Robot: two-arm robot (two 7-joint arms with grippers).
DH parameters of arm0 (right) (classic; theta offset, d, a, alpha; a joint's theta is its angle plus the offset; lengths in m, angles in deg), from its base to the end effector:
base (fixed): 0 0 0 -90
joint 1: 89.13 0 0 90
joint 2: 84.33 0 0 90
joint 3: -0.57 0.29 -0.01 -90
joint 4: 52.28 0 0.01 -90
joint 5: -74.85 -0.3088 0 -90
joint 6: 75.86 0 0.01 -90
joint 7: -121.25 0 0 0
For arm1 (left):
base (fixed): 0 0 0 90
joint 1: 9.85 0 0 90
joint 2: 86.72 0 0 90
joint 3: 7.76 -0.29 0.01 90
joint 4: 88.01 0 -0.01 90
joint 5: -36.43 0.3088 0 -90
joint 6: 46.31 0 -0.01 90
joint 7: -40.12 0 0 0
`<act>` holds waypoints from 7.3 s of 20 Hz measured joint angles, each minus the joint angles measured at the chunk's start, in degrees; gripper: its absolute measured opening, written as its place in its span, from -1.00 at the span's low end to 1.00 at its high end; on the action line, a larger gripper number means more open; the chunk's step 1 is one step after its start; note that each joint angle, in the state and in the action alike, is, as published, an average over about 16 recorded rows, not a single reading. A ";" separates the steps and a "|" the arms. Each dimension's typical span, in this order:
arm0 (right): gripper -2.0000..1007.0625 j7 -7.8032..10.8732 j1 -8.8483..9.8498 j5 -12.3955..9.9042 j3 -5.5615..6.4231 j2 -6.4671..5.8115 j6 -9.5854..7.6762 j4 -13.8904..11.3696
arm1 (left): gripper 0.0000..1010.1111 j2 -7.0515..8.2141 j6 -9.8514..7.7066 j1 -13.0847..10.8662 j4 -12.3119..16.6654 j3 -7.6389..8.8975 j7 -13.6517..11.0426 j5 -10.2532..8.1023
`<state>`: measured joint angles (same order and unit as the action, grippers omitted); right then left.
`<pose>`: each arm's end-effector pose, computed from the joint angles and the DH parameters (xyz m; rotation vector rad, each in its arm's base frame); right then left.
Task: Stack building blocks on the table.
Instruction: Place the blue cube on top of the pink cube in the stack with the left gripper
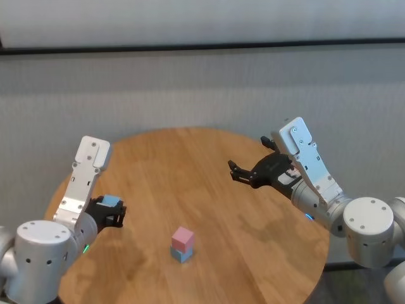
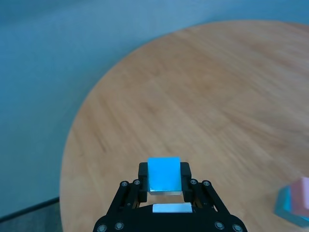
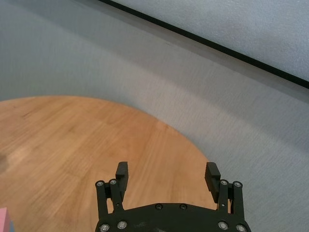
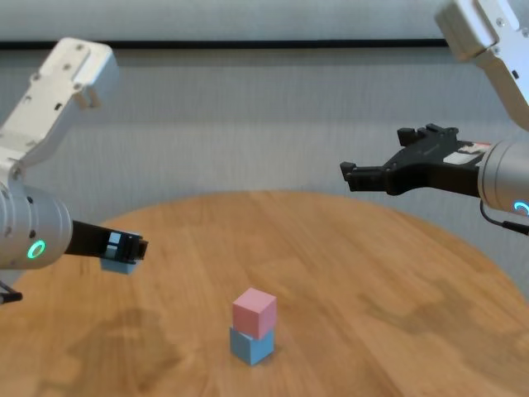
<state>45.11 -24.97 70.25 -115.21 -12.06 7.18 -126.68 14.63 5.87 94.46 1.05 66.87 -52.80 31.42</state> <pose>0.4330 0.0124 -0.2456 -0.3301 -0.2226 -1.0220 0.3845 -0.0241 -0.2346 0.5118 0.1980 1.2960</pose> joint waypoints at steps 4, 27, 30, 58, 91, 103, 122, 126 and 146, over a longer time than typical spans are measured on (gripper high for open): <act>0.99 0.00 0.00 0.00 0.00 0.00 0.00 0.00 | -0.20 1.39 0.00 -0.44 2.32 -0.84 -3.78 -0.45; 0.99 0.00 0.00 0.00 0.00 0.00 0.00 0.00 | -0.20 6.49 -1.85 0.34 9.18 -6.69 -19.24 -1.30; 0.99 0.00 0.00 0.00 0.00 0.00 0.00 0.00 | -0.20 6.70 -2.22 0.86 9.13 -7.47 -20.08 -1.08; 0.99 0.00 0.00 0.00 0.00 0.00 0.00 0.00 | -0.20 7.33 -4.37 2.58 8.15 -10.42 -22.25 0.08; 0.99 0.00 0.00 0.00 0.00 0.00 0.00 0.00 | -0.20 7.89 -3.76 4.74 5.06 -11.14 -24.37 1.55; 0.99 0.00 0.00 0.00 0.00 0.00 0.00 0.00 | -0.20 8.50 -3.12 7.77 2.31 -13.10 -26.15 2.25; 0.99 0.00 0.00 0.00 0.00 0.00 0.00 0.00 | -0.20 8.44 -2.95 8.72 0.65 -13.86 -26.44 1.64; 0.99 0.00 0.00 0.00 0.00 0.00 0.00 0.00 | -0.20 8.41 -2.81 8.75 0.39 -13.90 -26.40 1.51; 0.99 0.00 0.00 0.00 0.00 0.00 0.00 0.00 | -0.19 8.71 -1.50 9.15 -0.38 -14.83 -26.41 1.61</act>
<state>45.11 -24.97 70.25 -115.20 -12.06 7.18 -126.68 23.34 4.37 103.61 0.67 52.04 -79.21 33.03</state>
